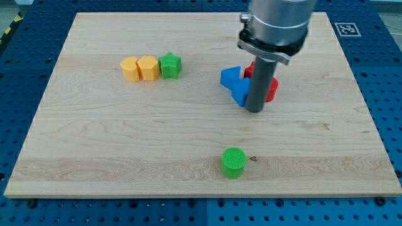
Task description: Move the green star towards the center of the board
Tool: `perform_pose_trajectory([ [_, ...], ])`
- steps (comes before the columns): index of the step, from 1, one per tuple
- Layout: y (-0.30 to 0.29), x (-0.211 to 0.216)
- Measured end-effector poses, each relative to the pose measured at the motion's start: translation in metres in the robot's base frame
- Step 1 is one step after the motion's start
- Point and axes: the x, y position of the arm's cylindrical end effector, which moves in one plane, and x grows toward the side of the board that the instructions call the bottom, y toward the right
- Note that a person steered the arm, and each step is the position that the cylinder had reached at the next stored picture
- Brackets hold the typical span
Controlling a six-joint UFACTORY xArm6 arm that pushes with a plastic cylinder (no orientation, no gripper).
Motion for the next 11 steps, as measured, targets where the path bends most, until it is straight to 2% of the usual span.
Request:
perform_pose_trajectory([
  [2, -0.022, 0.010],
  [3, -0.080, -0.011],
  [4, -0.103, -0.064],
  [5, -0.087, -0.115],
  [6, -0.119, -0.149],
  [7, -0.180, -0.157],
  [8, -0.188, -0.134],
  [9, -0.162, -0.124],
  [11, -0.147, -0.104],
])
